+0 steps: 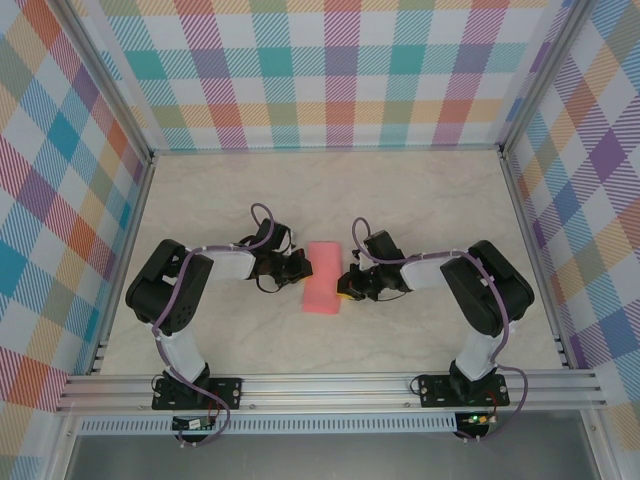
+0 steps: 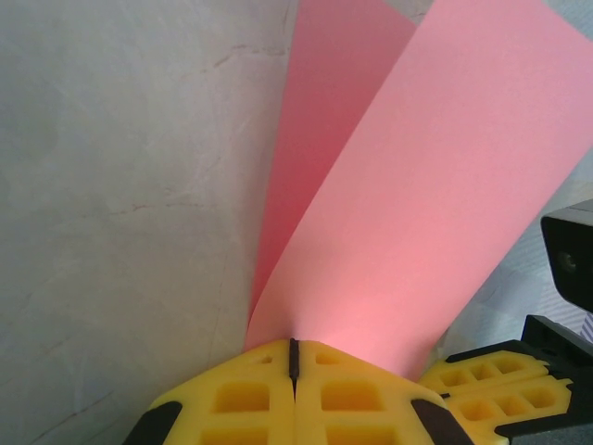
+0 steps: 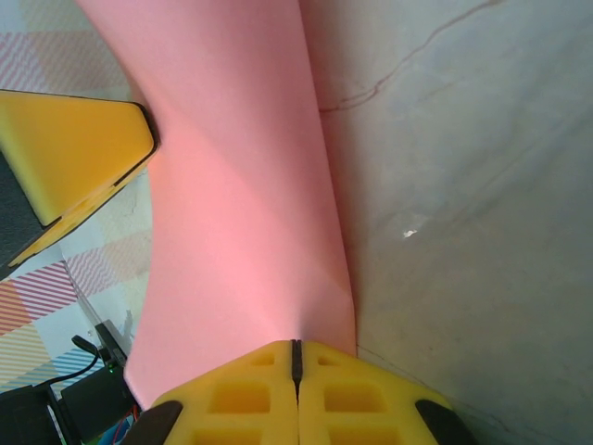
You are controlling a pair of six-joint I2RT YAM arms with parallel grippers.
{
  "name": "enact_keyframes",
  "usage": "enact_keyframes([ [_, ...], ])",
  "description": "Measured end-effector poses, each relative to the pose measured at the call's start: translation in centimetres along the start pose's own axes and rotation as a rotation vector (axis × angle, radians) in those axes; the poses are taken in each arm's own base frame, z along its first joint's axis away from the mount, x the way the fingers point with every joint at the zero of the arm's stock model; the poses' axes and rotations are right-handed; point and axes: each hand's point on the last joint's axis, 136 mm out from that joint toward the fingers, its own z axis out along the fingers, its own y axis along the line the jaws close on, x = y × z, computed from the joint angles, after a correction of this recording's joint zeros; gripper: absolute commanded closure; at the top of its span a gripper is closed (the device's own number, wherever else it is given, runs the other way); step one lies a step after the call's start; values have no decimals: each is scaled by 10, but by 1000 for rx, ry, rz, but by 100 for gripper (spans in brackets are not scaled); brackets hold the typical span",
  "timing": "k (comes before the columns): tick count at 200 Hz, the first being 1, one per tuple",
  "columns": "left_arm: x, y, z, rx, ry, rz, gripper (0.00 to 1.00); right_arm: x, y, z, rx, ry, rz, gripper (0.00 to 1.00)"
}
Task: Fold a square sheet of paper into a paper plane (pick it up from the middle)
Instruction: First fold in half a square sheet of paper at the center of the table.
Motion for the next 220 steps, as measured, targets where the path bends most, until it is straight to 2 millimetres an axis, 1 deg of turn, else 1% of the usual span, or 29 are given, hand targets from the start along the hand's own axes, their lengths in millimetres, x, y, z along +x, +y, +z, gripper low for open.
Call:
enact_keyframes([
  [20,0,0,0,0,0,0,100,0,3,-2,-5,-3,-4,94],
  [40,0,0,0,0,0,0,100,0,12,-5,-29,-8,-21,94],
  [56,0,0,0,0,0,0,100,5,20,-5,-46,2,-38,94],
  [79,0,0,0,0,0,0,100,10,24,-1,-50,16,-43,94],
  [101,0,0,0,0,0,0,100,13,22,0,-54,14,-49,94],
  [131,0,0,0,1,0,1,100,23,2,5,-24,31,-24,94],
  [194,0,-1,0,8,-3,5,100,23,4,3,-36,23,-33,93],
  [220,0,-1,0,8,-3,5,100,22,18,-5,-65,6,-57,93],
])
